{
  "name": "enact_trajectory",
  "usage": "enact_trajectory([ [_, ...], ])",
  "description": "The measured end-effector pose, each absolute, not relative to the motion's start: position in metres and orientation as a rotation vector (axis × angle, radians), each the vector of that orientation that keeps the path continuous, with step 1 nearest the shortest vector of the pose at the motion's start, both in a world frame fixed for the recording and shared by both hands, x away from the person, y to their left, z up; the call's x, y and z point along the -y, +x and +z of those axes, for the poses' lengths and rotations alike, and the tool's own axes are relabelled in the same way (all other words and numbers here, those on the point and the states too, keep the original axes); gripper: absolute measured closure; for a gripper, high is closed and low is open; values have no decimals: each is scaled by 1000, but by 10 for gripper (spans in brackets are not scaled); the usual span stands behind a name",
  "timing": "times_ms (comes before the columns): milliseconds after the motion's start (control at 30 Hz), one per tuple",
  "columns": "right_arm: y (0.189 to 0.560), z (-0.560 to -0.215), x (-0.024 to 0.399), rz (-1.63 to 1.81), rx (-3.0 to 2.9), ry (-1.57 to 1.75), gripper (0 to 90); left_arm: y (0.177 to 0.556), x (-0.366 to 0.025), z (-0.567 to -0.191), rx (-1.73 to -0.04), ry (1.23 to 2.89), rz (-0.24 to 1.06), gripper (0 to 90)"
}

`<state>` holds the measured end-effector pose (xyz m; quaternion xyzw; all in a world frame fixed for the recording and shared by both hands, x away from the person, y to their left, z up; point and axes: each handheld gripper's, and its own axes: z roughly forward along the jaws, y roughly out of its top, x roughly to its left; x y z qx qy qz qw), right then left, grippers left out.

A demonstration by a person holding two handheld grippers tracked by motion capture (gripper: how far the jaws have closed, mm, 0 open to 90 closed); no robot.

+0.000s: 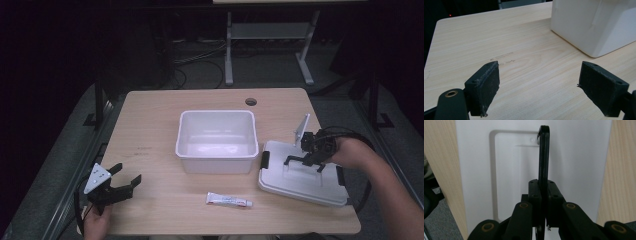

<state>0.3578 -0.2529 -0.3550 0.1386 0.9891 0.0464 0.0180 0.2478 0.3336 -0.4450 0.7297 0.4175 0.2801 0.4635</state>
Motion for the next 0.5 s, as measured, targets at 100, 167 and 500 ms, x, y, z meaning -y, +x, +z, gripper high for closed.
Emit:
enact_trajectory([
  [100,359,-359,253,137,-3074,439,840,248,-334,-445,-1026,1792,688,163],
  [167,360,-362,252,136,-3076,434,840,248,-334,-445,-1024,1794,690,163],
  [500,364,-376,249,123,-3094,435,840,248,-334,-445,-1027,1793,685,163],
])
